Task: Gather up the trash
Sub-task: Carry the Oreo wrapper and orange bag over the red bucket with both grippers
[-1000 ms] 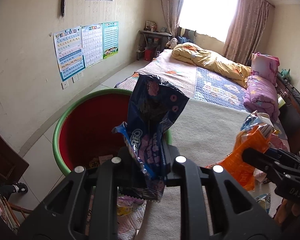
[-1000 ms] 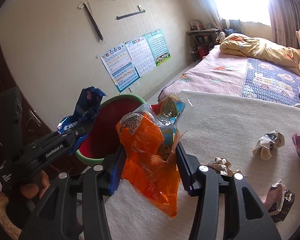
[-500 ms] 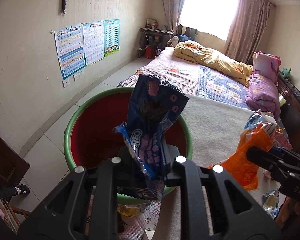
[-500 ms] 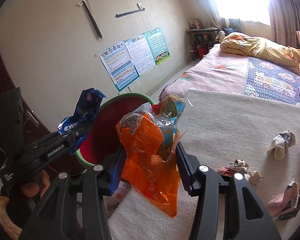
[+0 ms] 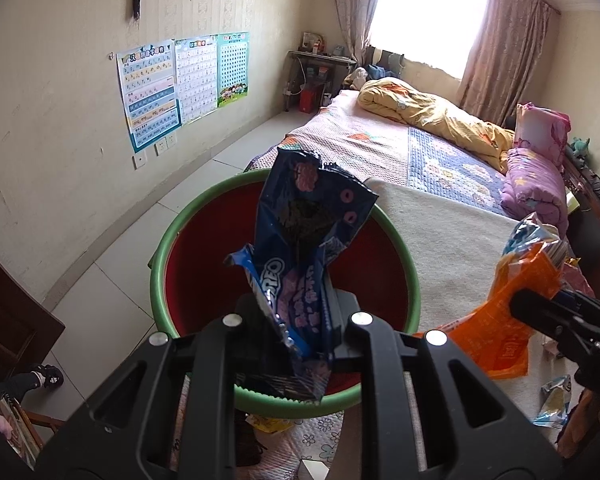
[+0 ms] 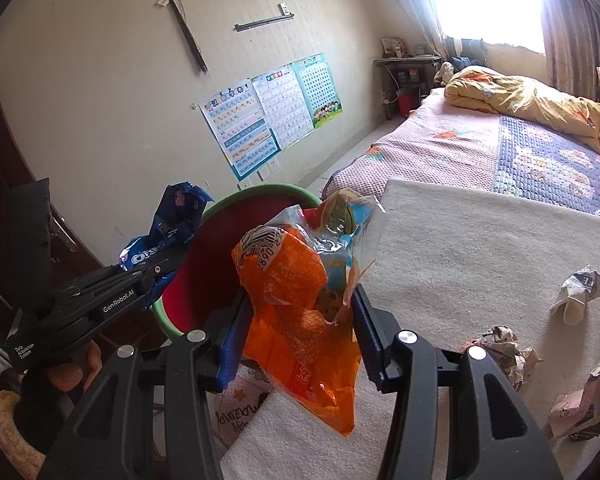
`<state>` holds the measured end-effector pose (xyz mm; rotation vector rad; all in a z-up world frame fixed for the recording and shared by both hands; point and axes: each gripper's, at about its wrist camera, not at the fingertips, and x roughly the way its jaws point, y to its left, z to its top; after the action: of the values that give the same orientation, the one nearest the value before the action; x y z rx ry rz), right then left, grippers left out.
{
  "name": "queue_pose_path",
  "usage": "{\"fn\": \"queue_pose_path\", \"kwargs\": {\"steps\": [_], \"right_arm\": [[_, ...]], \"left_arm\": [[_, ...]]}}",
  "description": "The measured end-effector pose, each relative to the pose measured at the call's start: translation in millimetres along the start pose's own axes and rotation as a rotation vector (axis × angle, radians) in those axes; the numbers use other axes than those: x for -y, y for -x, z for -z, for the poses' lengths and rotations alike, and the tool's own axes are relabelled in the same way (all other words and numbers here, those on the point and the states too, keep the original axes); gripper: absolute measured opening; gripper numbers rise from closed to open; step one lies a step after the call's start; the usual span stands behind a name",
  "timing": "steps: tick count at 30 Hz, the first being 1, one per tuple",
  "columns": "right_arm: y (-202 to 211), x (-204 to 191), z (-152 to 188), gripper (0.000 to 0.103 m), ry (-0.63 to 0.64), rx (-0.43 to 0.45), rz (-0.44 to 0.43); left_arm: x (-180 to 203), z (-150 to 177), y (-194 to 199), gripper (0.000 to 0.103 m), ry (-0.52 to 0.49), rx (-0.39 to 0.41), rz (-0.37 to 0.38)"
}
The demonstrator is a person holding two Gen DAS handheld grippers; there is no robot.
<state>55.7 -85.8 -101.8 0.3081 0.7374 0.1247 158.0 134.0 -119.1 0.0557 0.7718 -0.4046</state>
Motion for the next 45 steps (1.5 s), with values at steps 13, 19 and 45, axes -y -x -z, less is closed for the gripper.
{"fn": "queue_pose_path", "kwargs": {"steps": [13, 19, 45], "right_arm": [[-27.5, -29.6, -19.8, 0.048, 0.065, 0.005, 0.031], [-33.5, -36.4, -28.9, 0.048, 0.084, 0.015, 0.056], [-63.4, -66.7, -33.7, 0.048, 0.167, -0.033, 0.054]], "left_arm": [[-21.4, -8.1, -25.6, 0.019, -0.014, -0.046, -0.014], [-28.0, -9.7, -36.1, 0.019, -0.016, -0.064, -0.012], [-28.2, -11.7, -54.9, 0.019, -0.023, -0.102, -0.015]]}}
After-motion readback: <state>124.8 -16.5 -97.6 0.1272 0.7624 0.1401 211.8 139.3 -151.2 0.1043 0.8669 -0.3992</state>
